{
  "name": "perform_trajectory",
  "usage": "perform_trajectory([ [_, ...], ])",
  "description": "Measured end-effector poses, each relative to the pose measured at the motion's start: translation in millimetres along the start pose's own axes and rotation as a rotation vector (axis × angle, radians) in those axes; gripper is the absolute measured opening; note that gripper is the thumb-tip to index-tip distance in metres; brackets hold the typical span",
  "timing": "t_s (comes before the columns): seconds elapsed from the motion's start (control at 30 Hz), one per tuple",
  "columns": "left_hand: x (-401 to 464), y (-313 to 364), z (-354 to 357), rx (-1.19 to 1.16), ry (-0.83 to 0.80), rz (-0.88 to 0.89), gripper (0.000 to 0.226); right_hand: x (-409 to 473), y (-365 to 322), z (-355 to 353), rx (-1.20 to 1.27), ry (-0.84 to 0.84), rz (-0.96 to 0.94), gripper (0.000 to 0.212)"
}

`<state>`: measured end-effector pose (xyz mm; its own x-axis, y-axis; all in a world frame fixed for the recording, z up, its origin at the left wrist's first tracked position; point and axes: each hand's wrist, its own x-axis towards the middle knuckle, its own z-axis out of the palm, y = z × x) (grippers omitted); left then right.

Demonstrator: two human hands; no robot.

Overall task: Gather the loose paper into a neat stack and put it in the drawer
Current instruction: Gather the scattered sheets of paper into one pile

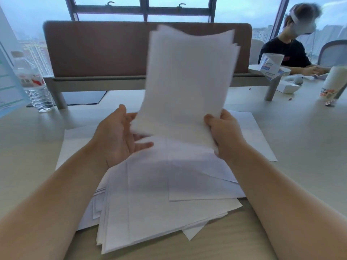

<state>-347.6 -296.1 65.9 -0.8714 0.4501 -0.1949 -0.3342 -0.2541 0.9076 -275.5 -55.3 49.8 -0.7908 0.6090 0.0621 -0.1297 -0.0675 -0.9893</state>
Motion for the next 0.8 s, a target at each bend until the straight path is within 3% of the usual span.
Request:
perform_trajectory([
  [0.07, 1, 0, -4, -0.001, -0.015, -0.197, 0.067, 4, -2, -6, 0.14, 0.082, 0.074, 0.022],
  [0.17, -3, -4, 1, -0.034, -0.082, -0.295, 0.056, 3, 5, -4, 0.148, 0.108, 0.157, 0.024],
  [0.37, -5, -20, 19, 0.025, -0.085, -0.234, 0.014, -8, 11, 13, 0.172, -0.012, 0.208, 0.021],
  [0.53, -8, -31, 26, 0.201, -0.126, -0.222, 0.018, -17, 12, 22, 0.236, -0.115, 0.254, 0.023],
  [0.67, -20, -47, 44, 0.625, -0.104, -0.038, 0.02, -22, 13, 27, 0.288, -0.211, 0.301, 0.027],
  [0.8, -25, -57, 50, 0.762, -0.141, 0.276, 0.013, -22, 14, 31, 0.308, -0.227, 0.267, 0.029],
])
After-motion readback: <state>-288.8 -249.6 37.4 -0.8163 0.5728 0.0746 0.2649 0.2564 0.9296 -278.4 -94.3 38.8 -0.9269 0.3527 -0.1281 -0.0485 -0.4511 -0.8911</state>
